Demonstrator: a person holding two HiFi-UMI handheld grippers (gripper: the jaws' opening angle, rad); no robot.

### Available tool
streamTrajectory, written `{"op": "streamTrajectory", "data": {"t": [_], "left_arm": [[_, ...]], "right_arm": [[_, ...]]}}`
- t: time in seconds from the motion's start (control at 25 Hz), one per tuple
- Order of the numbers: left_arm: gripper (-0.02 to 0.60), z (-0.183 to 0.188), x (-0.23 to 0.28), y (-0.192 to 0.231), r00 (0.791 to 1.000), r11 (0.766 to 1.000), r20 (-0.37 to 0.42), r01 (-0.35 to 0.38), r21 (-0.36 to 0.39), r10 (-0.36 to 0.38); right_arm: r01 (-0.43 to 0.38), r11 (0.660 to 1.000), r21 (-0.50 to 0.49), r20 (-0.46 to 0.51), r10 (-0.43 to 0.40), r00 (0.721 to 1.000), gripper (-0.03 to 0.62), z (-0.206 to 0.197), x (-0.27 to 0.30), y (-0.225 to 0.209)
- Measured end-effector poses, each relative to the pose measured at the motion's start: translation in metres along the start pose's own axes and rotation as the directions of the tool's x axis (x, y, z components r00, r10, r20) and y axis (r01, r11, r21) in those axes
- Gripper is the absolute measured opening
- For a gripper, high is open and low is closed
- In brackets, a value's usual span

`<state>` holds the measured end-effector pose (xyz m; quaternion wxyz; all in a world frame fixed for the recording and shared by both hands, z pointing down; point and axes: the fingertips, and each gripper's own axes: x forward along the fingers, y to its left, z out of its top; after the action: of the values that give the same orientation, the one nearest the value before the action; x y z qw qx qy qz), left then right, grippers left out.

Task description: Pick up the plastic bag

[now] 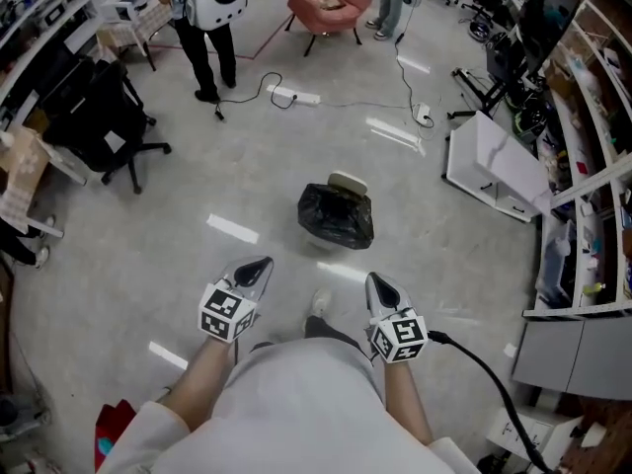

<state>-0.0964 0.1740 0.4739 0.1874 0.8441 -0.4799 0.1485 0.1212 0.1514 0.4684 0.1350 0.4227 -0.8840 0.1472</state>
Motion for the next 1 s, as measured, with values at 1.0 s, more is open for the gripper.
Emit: {"op": "streamTrajectory", "data": {"t": [1.0], "left_arm": [[0.003,0.035,0.134,0.047,0.99,0.998,-0.13,-0.063,-0.028,0.059]], "right_arm": [[-0.105,0.994,0.039,-0.134,0.11,0.985,0.002,-0.001,0.094,-0.115]]}}
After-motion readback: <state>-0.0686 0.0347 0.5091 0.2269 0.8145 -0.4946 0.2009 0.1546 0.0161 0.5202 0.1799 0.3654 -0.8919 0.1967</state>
